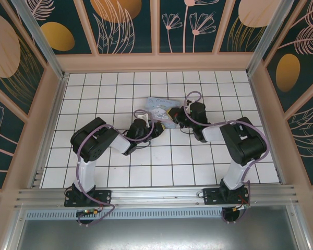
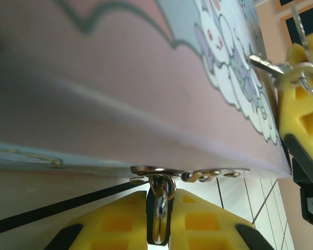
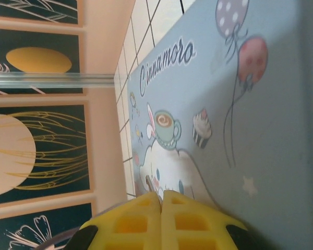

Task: Unlock the padlock with the key

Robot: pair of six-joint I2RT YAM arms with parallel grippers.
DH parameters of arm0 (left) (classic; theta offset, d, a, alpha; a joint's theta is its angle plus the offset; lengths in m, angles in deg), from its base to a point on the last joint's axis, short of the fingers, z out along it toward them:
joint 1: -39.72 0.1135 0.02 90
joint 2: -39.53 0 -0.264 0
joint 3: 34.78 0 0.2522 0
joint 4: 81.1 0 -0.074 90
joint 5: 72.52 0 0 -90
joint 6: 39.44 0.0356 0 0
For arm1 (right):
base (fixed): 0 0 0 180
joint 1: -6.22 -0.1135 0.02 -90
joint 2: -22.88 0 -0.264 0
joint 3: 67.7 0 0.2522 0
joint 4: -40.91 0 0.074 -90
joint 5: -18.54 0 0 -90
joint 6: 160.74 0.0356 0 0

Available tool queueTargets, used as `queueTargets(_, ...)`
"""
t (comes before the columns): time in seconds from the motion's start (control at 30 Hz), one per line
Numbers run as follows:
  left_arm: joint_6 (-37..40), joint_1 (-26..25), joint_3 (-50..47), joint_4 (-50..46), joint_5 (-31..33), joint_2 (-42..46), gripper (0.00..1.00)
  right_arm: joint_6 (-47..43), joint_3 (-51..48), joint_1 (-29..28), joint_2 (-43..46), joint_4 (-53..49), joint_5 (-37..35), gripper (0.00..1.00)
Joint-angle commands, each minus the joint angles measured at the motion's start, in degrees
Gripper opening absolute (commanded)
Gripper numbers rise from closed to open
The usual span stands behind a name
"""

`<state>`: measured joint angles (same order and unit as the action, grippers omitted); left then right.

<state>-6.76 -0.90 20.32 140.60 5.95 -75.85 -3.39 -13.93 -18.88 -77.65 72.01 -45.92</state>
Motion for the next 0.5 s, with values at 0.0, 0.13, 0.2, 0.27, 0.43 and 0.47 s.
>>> queueTargets(0.0,-1.24,-0.16,1.27,-4.27,-0.94,-0.08,0.0,-4.24,1.1,0.14,5.52,-5.11,1.39,0.0)
queueTargets(0.13,-2.89,0.18,1.06,-4.57,-1.22,1.22,0.0,-5.46,-1.17,-0.1,10.55,-6.59,1.7,0.0)
queueTargets(0.2,-3.7,0.65,0.61,-4.41,-1.64,2.09,0.0,-5.43,-3.3,-0.45,13.05,-6.48,1.71,0.0)
queueTargets(0.27,-4.15,1.22,0.04,-4.49,-1.85,3.18,0.0,-5.53,-5.39,-0.98,15.3,-6.47,1.54,0.0)
queueTargets(0.43,-4.56,2.92,-2.34,-4.86,-2.64,6.08,0.0,-4.64,-9.75,-3.74,19.28,-5.96,0.16,0.0)
queueTargets(0.47,-4.56,3.45,-3.01,-4.87,-2.71,6.75,0.0,-4.6,-10.46,-4.48,19.78,-5.97,-0.3,0.0)
